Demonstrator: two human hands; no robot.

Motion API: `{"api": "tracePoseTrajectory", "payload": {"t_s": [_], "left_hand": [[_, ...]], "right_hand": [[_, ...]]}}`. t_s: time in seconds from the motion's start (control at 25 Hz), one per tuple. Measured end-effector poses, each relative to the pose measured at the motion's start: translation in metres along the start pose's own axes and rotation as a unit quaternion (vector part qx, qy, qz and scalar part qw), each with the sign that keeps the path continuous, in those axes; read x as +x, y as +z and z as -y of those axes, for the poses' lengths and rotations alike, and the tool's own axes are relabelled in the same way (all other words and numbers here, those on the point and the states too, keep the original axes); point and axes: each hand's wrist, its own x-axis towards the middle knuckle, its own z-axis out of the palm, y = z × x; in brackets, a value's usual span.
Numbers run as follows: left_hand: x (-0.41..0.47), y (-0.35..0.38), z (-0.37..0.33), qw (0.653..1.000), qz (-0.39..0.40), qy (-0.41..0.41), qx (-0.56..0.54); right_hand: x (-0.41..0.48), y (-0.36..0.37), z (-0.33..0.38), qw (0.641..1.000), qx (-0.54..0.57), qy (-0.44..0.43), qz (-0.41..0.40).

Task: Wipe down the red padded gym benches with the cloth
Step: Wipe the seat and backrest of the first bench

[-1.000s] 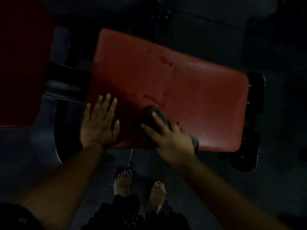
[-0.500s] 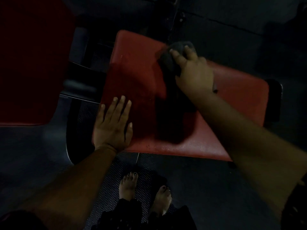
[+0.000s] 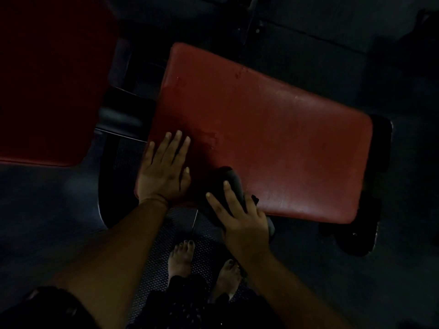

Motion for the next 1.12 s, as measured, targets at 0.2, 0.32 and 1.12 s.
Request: {"api": "tracePoseTrajectory", "payload": {"t_s": [0.2,0.32,1.12], "left_hand": [[0.001,-0.013,0.010,0.999,0.004,-0.005,-0.043],[0.003,-0.013,0.029,0.996,0.022,-0.081,-0.020],[-0.002,-0.004,0.035,0.970,-0.019,-0.088,-0.224]], "right_hand": [[0.002,-0.003,0.002,1.000,-0.019,0.005,0.023],[0.007,-0.008,0.009,0.998,0.034,0.035,0.039],[0.152,-0.034,-0.027,0.990,-0.064,-0.115,0.045]]}}
